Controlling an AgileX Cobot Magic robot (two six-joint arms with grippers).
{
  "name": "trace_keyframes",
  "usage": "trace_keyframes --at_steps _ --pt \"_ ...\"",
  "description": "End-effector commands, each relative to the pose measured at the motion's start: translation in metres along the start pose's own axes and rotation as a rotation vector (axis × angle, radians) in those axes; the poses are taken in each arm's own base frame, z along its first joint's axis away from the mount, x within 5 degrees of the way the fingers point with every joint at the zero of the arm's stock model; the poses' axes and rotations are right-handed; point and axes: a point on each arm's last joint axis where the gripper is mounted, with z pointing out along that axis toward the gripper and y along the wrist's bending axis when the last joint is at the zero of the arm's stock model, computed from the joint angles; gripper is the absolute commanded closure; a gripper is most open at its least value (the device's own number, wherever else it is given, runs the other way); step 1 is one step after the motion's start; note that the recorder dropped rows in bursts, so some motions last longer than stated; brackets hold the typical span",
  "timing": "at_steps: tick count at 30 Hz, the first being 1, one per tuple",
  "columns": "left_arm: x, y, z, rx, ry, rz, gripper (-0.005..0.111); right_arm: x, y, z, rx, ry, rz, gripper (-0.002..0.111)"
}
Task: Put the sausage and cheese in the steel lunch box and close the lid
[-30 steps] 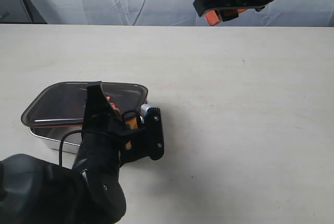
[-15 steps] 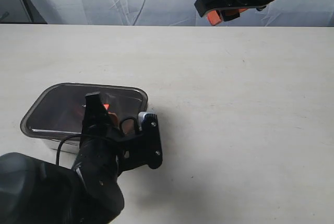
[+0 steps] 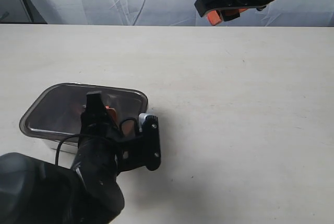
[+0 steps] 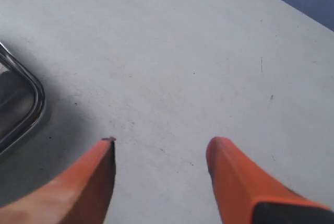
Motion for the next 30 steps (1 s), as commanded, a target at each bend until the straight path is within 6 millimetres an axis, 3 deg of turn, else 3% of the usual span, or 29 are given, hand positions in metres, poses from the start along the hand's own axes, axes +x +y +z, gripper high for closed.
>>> trace_keyframes --at_steps 1,12,17,30 --pt "0.004 -0.004 -0.002 0.041 0.039 -0.005 0.050 -0.001 -0.003 -0.004 0.012 -0.011 -0.003 0.055" --pt "-0.003 0.014 -0.015 0.051 -0.025 -0.027 0.050 -0.001 -0.003 -0.004 0.016 -0.013 -0.006 0.055" --pt "-0.002 0.007 -0.018 0.162 -0.020 -0.017 0.050 -0.001 -0.003 -0.004 0.016 -0.013 -0.006 0.055" --pt "0.004 0.010 -0.022 0.187 0.027 -0.009 0.050 -0.001 -0.003 -0.004 0.016 -0.015 -0.006 0.055"
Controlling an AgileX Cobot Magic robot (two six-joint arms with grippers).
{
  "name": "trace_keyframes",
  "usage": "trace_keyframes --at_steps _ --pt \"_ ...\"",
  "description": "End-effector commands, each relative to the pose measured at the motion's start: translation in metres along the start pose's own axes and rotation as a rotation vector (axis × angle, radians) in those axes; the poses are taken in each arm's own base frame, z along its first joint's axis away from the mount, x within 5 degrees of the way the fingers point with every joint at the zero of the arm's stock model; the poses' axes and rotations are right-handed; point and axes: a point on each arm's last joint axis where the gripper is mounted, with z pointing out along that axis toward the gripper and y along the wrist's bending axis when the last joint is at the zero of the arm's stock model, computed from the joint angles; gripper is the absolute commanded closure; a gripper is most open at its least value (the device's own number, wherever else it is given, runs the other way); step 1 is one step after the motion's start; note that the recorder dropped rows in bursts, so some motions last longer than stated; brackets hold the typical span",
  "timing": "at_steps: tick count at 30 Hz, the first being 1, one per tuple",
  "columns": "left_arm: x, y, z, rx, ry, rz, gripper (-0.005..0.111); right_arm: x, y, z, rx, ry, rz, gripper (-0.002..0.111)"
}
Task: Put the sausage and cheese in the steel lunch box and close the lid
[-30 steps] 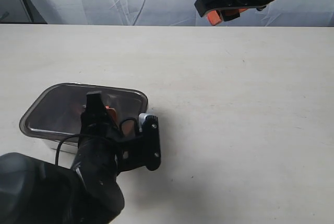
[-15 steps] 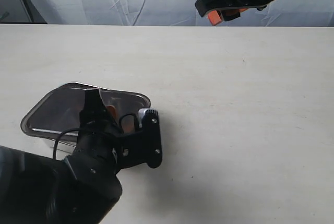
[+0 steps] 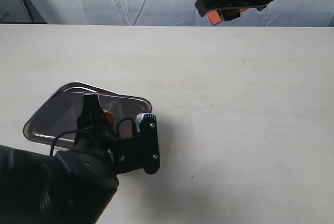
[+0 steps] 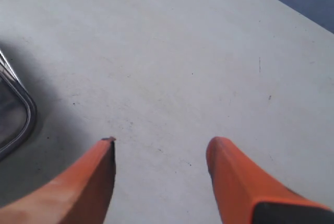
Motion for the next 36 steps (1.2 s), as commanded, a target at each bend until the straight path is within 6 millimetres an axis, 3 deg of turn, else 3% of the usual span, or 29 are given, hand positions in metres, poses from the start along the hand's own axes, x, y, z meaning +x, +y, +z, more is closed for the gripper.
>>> trace_keyframes --at_steps 1,7,21,36 --pt "0.001 0.001 -0.008 0.057 0.007 -0.020 0.050 -0.001 -0.003 -0.004 0.011 -0.015 -0.002 0.055" --pt "-0.007 0.011 -0.021 0.102 -0.060 -0.013 0.050 -0.002 -0.003 -0.004 0.012 -0.018 -0.002 0.055" --pt "-0.011 0.008 -0.032 0.253 -0.016 -0.045 0.050 -0.002 -0.002 0.004 0.010 -0.006 -0.003 0.055" --pt "-0.029 0.023 -0.054 0.364 -0.075 -0.104 0.050 -0.002 -0.004 0.007 0.029 0.002 -0.020 0.055"
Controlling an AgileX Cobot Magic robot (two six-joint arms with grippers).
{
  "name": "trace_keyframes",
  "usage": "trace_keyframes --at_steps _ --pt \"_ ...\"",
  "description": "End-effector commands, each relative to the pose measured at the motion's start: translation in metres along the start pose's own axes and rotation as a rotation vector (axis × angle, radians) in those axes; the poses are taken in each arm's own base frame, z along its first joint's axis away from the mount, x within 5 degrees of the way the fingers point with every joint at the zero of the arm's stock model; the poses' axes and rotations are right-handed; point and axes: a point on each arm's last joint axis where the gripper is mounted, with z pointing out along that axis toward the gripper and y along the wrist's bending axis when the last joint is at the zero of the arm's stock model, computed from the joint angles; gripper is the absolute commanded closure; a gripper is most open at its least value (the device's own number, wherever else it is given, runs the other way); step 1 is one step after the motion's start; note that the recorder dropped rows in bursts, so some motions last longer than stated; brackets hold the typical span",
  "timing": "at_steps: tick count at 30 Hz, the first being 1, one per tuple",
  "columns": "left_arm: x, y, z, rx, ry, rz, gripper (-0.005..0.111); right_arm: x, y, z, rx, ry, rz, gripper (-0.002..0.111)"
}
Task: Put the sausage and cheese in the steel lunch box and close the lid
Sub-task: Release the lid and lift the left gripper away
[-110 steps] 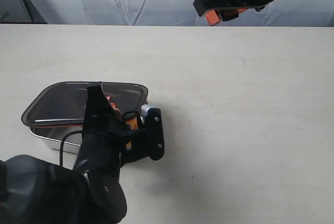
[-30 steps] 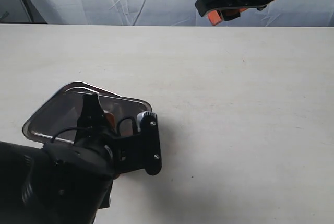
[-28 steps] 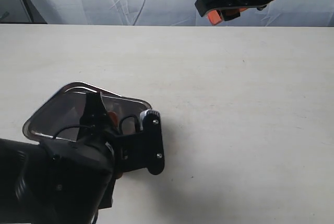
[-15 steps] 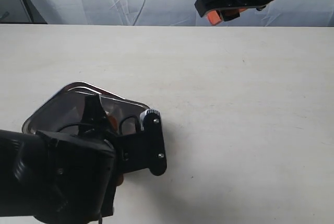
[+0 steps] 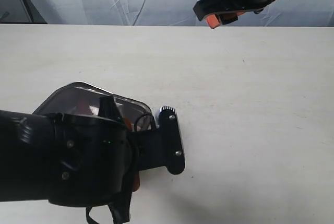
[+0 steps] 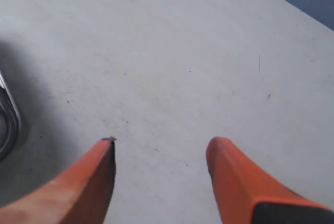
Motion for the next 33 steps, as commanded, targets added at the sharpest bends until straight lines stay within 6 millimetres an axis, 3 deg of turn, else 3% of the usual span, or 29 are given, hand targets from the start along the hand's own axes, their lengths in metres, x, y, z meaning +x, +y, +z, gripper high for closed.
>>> trace_keyframes --at_steps 1,5,6,7,8,10,13,15,17,18,21,23,33 --pt "-0.006 0.004 -0.018 0.054 -0.051 -0.070 0.050 -0.002 -0.003 -0.001 0.021 -0.012 -0.011 0.055" --pt "-0.005 0.015 -0.039 0.059 -0.111 -0.170 0.060 -0.002 -0.003 -0.001 0.021 -0.012 -0.011 0.055" --pt "0.001 0.027 -0.046 0.030 -0.114 -0.242 0.074 -0.001 -0.003 -0.001 0.021 -0.010 -0.011 0.055" --pt "0.004 0.031 -0.048 0.016 -0.113 -0.265 0.081 -0.001 -0.003 -0.001 0.021 -0.010 -0.011 0.055" --pt "0.013 0.044 -0.049 -0.004 -0.090 -0.326 0.097 -0.001 -0.003 -0.001 0.021 -0.008 -0.011 0.055" --pt "0.027 0.065 -0.046 -0.028 -0.051 -0.443 0.106 0.000 -0.003 -0.001 0.020 0.002 -0.011 0.055" --pt "0.045 0.091 -0.036 -0.051 -0.001 -0.570 0.106 0.001 -0.003 -0.001 0.017 0.021 -0.009 0.056" --pt "0.066 0.115 -0.023 -0.027 0.047 -0.728 0.106 0.002 -0.002 -0.001 0.008 0.031 -0.003 0.074" --pt "0.084 0.126 -0.013 0.048 0.098 -0.838 0.106 0.002 0.001 -0.001 -0.031 0.028 0.027 0.101" --pt "0.094 0.131 -0.010 0.084 0.132 -0.865 0.106 0.002 0.003 -0.001 -0.046 0.027 0.040 0.109" --pt "0.127 0.136 -0.003 0.290 0.256 -0.936 0.106 0.002 0.008 0.004 -0.102 0.045 0.065 0.108" --pt "0.138 0.137 -0.003 0.352 0.299 -0.948 0.106 0.004 0.011 0.010 -0.134 0.074 0.060 0.108" --pt "0.146 0.137 0.004 0.385 0.370 -0.959 0.106 0.010 0.021 0.047 -0.223 0.186 0.057 0.108"
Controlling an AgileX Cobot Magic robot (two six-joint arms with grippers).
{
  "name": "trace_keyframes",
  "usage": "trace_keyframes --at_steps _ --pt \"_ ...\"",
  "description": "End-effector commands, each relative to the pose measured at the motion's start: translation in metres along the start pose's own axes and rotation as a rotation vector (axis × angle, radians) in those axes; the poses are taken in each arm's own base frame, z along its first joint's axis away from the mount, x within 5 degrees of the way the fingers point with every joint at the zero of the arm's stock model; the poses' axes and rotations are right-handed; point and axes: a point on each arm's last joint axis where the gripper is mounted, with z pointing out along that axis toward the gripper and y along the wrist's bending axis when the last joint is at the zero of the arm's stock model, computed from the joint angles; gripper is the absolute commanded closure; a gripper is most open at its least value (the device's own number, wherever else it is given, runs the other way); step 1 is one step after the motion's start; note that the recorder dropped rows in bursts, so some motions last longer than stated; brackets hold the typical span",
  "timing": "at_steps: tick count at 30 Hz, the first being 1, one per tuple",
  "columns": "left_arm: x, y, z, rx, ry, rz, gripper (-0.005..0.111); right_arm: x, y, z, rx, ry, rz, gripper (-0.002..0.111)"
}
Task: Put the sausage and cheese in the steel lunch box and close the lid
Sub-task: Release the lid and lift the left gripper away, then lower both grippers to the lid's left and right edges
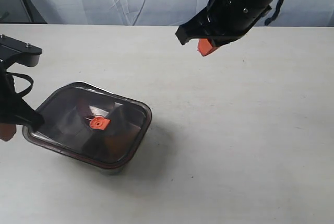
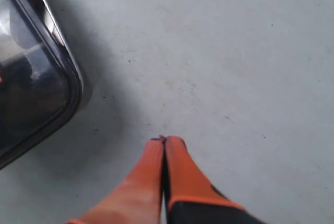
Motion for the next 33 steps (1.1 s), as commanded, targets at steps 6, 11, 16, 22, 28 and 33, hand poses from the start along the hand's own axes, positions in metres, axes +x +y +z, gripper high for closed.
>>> trace_keyframes --at_steps 6,11,16,22,28,33 --pt "-0.002 -0.001 0.031 0.011 0.142 0.001 0.107 0.005 0.002 0.029 -0.093 0.121 0.004 0.108" --pt "-0.005 -0.003 0.045 0.015 0.171 0.003 0.107 0.009 0.008 0.050 -0.204 0.202 -0.012 0.108" --pt "-0.009 -0.003 0.050 0.016 0.173 0.004 0.107 0.013 0.010 0.068 -0.246 0.273 -0.009 0.108" --pt "-0.012 -0.003 0.057 0.017 0.181 0.005 0.107 0.017 0.032 0.088 -0.275 0.329 -0.060 0.108" --pt "-0.014 -0.004 0.065 0.016 0.210 0.008 0.107 0.023 0.058 0.106 -0.303 0.385 -0.132 0.108" --pt "-0.017 -0.004 0.068 0.016 0.198 0.009 0.107 0.028 0.073 0.115 -0.316 0.414 -0.161 0.108"
